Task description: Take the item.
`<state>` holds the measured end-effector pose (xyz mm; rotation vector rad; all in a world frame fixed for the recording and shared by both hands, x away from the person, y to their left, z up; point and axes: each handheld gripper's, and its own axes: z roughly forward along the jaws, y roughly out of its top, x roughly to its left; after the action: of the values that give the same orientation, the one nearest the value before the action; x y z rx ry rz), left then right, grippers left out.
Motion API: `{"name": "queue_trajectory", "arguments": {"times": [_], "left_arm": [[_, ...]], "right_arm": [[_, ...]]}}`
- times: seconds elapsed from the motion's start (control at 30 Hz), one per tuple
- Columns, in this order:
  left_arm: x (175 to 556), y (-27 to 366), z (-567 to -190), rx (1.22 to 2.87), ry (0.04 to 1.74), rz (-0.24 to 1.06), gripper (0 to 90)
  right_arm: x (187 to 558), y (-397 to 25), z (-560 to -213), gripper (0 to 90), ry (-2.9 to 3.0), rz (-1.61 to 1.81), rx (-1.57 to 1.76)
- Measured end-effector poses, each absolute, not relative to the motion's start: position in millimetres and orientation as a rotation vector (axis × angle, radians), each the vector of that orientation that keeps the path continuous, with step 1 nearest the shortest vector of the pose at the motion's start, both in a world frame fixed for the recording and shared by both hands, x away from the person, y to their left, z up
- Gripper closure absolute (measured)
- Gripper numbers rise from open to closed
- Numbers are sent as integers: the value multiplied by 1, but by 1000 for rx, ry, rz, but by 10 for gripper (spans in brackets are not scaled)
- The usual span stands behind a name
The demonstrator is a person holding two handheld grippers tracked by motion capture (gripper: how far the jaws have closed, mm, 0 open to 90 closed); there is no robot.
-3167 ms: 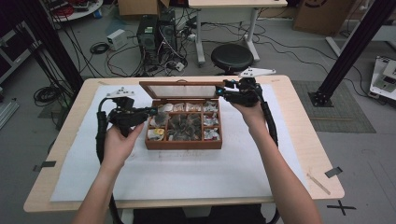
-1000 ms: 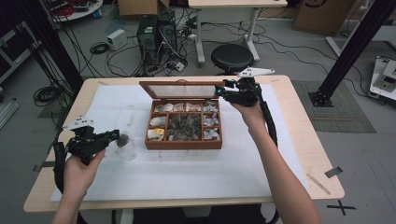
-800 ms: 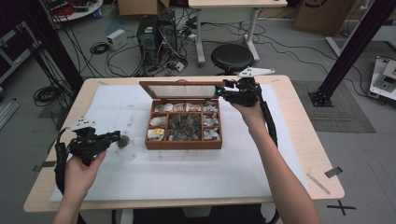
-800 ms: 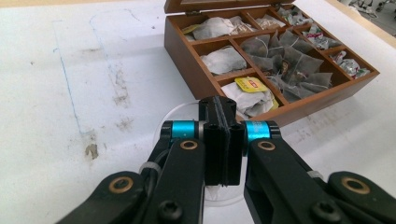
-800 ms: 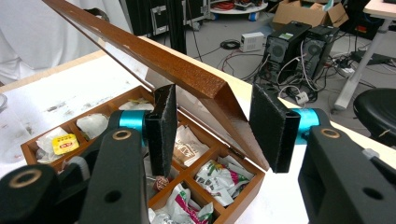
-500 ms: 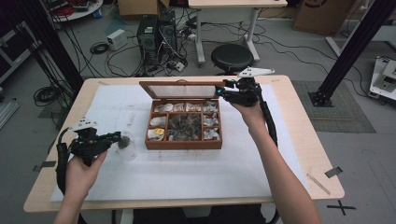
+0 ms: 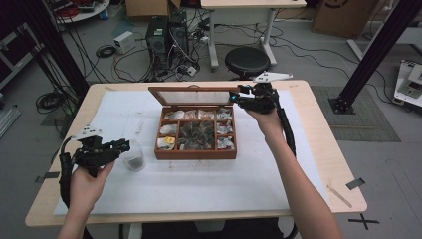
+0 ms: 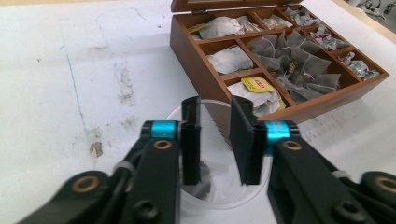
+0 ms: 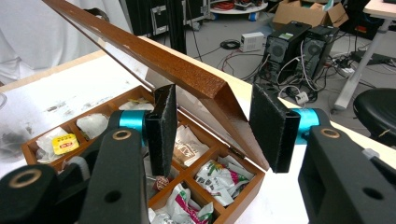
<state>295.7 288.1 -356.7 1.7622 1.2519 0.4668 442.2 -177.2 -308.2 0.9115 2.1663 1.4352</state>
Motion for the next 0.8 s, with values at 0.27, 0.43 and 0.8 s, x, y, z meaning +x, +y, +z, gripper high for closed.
{"name": "queue_trajectory", "arguments": {"times": [0.27, 0.43, 0.8], "left_arm": [[293, 290, -348, 1739, 1206, 491, 473], [293, 290, -342, 1733, 1158, 492, 400], [297, 287, -319, 1708, 1003, 526, 300]], "right_arm": [[442, -177, -308, 532, 2164, 1436, 911], [442, -177, -308, 532, 2166, 1434, 911], [443, -177, -309, 529, 2165, 1441, 912]]}}
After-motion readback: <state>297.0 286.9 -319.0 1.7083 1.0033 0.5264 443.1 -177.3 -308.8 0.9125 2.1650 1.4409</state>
